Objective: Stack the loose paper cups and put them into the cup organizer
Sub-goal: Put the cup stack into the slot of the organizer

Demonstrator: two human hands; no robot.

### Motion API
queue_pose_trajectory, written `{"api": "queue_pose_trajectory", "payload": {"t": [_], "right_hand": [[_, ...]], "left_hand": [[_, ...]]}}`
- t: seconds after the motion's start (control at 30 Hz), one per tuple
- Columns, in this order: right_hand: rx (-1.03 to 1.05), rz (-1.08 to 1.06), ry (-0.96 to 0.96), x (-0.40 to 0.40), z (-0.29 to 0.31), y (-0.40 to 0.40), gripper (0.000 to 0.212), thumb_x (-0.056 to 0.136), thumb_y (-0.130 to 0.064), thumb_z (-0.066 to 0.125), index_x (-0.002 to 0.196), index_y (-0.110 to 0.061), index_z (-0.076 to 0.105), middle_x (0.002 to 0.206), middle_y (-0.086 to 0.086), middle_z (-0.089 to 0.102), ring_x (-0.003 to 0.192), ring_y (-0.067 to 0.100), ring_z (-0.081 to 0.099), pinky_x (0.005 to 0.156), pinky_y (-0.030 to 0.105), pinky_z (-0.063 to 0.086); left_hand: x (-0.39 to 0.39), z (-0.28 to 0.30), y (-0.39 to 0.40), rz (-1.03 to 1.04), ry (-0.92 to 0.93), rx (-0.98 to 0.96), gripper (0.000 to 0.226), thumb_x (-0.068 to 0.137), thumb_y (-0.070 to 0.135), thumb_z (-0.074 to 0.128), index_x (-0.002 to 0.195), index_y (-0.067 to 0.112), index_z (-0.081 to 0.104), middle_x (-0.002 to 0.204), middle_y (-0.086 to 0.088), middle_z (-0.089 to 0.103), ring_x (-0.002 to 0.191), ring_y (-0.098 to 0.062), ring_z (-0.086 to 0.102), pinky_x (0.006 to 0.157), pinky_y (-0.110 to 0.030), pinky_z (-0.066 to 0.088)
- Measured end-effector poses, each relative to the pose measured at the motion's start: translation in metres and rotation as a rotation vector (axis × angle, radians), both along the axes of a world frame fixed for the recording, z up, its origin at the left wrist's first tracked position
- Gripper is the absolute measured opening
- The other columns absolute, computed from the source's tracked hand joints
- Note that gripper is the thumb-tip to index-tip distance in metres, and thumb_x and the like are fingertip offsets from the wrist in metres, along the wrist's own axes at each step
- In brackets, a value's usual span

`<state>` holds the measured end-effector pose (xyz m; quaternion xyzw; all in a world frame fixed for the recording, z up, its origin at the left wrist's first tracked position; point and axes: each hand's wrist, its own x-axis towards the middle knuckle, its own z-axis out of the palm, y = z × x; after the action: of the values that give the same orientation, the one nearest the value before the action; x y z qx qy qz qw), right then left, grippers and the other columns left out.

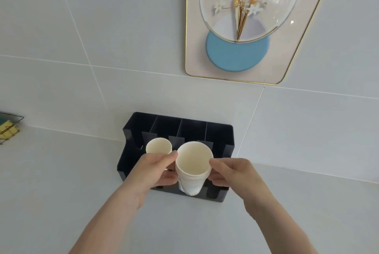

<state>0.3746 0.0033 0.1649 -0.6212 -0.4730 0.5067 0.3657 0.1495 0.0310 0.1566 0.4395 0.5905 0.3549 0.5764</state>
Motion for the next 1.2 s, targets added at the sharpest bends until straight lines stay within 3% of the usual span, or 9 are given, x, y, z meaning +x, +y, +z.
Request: {"api": "queue_pose_trajectory", "payload": {"t": [0.07,0.33,0.63,0.7,0.77,0.9,1.0,1.1,1.2], "right_hand": [[0.061,-0.018,0.024,-0.02,0.018,0.023,0.024,0.096,-0.032,0.07,0.079,-0.027,0.086,0.083,-0.001,0.084,0.083,0.011,0.08,0.067,0.015,0.063],[0.137,-0.077,0.071,-0.089,0.045,0.105,0.025,0.096,-0.034,0.07,0.101,-0.012,0.082,0.083,0.003,0.084,0.081,0.014,0.081,0.081,0.031,0.066],[-0.014,-0.154,-0.012,-0.122,-0.022,0.131,0.017,0.097,-0.029,0.069,0.099,-0.017,0.082,0.086,0.004,0.084,0.087,0.019,0.081,0.082,0.033,0.067],[-0.056,-0.156,-0.071,-0.126,-0.04,0.132,0.016,0.097,-0.026,0.068,0.087,-0.024,0.081,0.082,0.002,0.082,0.083,0.022,0.079,0.086,0.036,0.065],[-0.057,-0.142,-0.155,-0.129,-0.058,0.133,0.027,0.094,-0.022,0.066,0.069,-0.029,0.075,0.067,-0.007,0.073,0.071,0.021,0.07,0.082,0.035,0.061],[-0.028,-0.179,-0.292,-0.135,-0.08,0.132,0.024,0.095,-0.027,0.068,0.075,-0.034,0.077,0.058,-0.02,0.066,0.065,0.004,0.065,0.066,0.022,0.05],[-0.029,-0.203,-0.301,-0.136,-0.09,0.134,0.039,0.095,-0.026,0.067,0.056,-0.035,0.063,0.045,-0.021,0.058,0.053,0.001,0.054,0.067,0.023,0.046],[-0.018,-0.209,-0.301,-0.137,-0.092,0.134,0.049,0.094,-0.024,0.066,0.047,-0.035,0.06,0.044,-0.016,0.056,0.045,0.001,0.048,0.063,0.02,0.044],[-0.026,-0.222,-0.297,-0.138,-0.092,0.133,0.044,0.095,-0.027,0.066,0.052,-0.036,0.061,0.043,-0.019,0.056,0.049,0.001,0.05,0.066,0.022,0.045]], "left_hand": [[-0.018,0.019,0.021,0.028,-0.013,0.053,0.03,0.094,0.042,0.069,0.097,0.014,0.082,0.09,-0.006,0.082,0.082,-0.022,0.08,0.072,-0.029,0.065],[-0.078,0.055,0.096,0.105,-0.056,0.155,0.032,0.093,0.039,0.071,0.098,0.009,0.079,0.078,-0.003,0.082,0.074,-0.018,0.079,0.066,-0.028,0.066],[-0.106,-0.021,0.132,0.078,-0.028,-0.039,0.029,0.092,0.039,0.073,0.095,0.011,0.079,0.083,-0.004,0.082,0.073,-0.017,0.08,0.06,-0.026,0.064],[-0.107,-0.041,0.135,0.063,0.01,-0.083,0.027,0.093,0.037,0.073,0.096,0.011,0.08,0.084,-0.005,0.082,0.072,-0.016,0.079,0.059,-0.026,0.063],[-0.106,-0.059,0.137,0.042,0.059,-0.101,0.024,0.094,0.032,0.072,0.1,0.011,0.08,0.086,-0.003,0.081,0.071,-0.015,0.078,0.059,-0.025,0.063],[-0.105,-0.082,0.137,0.01,0.175,-0.051,0.019,0.095,0.029,0.069,0.103,0.016,0.08,0.089,0.001,0.077,0.075,-0.016,0.076,0.069,-0.029,0.065],[-0.105,-0.086,0.14,0.026,0.187,-0.032,0.016,0.095,0.033,0.069,0.098,0.02,0.079,0.087,0.001,0.078,0.072,-0.017,0.077,0.078,-0.038,0.066],[-0.106,-0.086,0.14,0.017,0.185,-0.033,0.017,0.095,0.033,0.069,0.1,0.02,0.079,0.09,0.001,0.078,0.072,-0.018,0.077,0.08,-0.041,0.066],[-0.107,-0.085,0.139,0.002,0.193,-0.029,0.023,0.095,0.034,0.068,0.106,0.017,0.078,0.092,0.002,0.077,0.077,-0.018,0.077,0.081,-0.041,0.066]]}}
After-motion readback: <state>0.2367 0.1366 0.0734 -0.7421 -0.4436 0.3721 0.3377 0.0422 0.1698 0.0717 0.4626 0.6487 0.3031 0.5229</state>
